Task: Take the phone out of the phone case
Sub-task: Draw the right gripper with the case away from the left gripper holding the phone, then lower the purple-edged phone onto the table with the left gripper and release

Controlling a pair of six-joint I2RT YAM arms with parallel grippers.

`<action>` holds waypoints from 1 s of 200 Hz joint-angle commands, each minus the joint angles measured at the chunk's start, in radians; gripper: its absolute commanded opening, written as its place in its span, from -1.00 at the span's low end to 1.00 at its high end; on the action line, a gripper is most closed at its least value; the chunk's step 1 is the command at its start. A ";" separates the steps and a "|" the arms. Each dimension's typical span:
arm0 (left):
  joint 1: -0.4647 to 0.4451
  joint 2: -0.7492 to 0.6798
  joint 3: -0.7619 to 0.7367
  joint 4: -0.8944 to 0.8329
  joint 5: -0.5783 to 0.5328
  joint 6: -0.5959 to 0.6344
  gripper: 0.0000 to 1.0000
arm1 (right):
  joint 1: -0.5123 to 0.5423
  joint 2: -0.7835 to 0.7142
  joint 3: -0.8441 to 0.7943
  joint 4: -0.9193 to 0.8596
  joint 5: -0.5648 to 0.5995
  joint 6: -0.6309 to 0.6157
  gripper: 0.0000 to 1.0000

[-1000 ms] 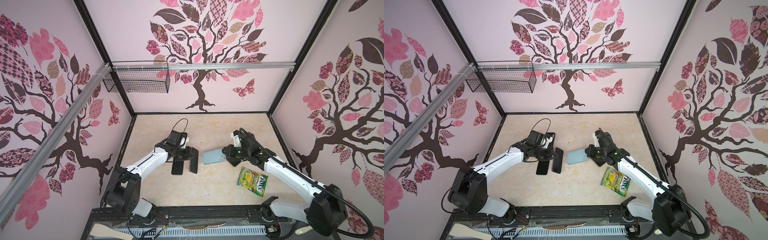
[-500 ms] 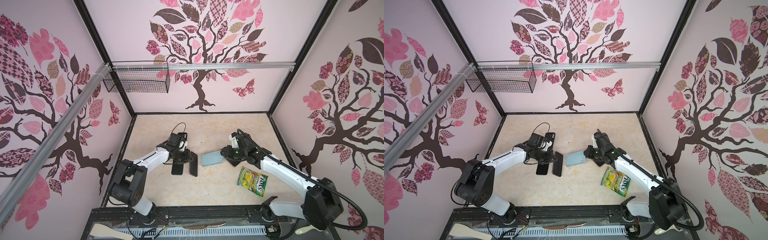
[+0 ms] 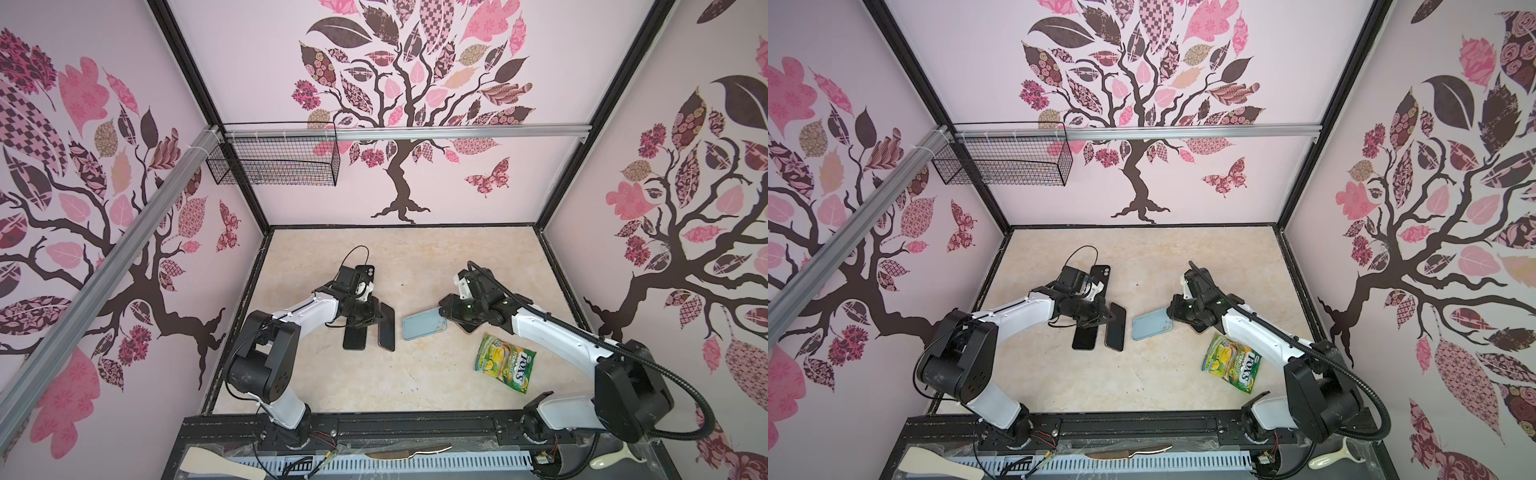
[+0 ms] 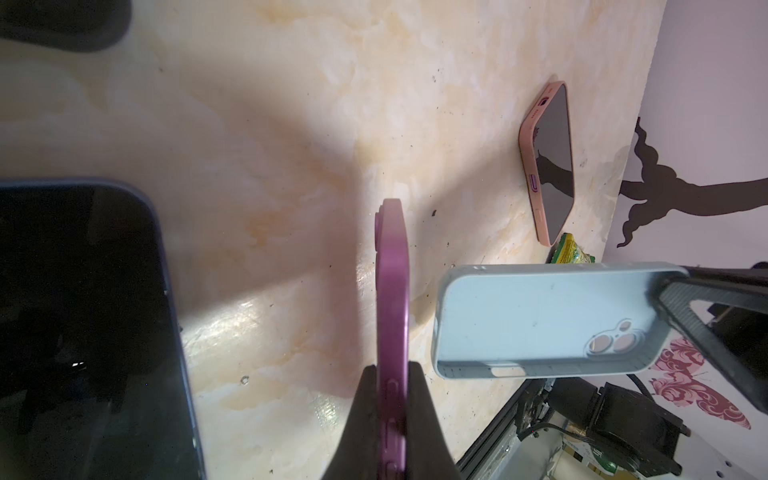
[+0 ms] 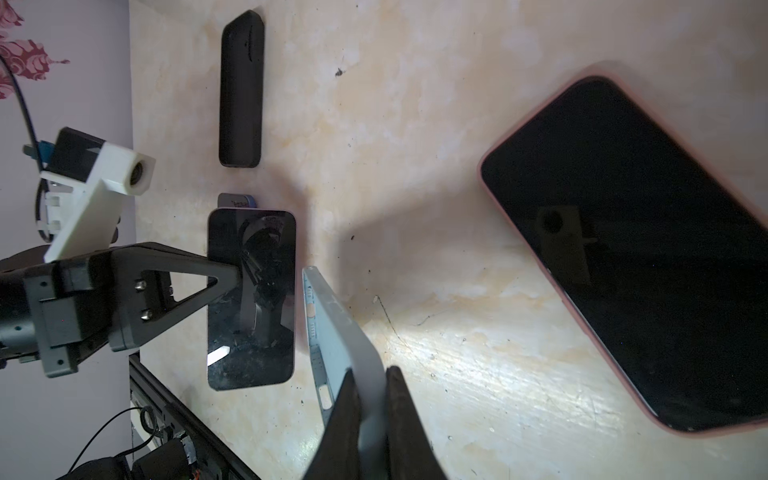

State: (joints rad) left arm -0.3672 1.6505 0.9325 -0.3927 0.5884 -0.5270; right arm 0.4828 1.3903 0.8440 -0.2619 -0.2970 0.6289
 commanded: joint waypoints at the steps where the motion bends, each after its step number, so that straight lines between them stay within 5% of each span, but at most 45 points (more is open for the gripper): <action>1: 0.007 0.022 -0.003 0.047 0.025 -0.004 -1.00 | -0.004 0.046 0.038 -0.029 -0.022 0.017 -1.00; 200: 0.019 0.112 0.017 0.068 0.004 0.003 -1.00 | -0.027 0.148 0.060 0.033 0.016 0.052 -1.00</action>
State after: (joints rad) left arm -0.3557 1.7367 0.9348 -0.3004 0.6308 -0.5236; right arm 0.4633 1.5196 0.8654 -0.2382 -0.3092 0.6651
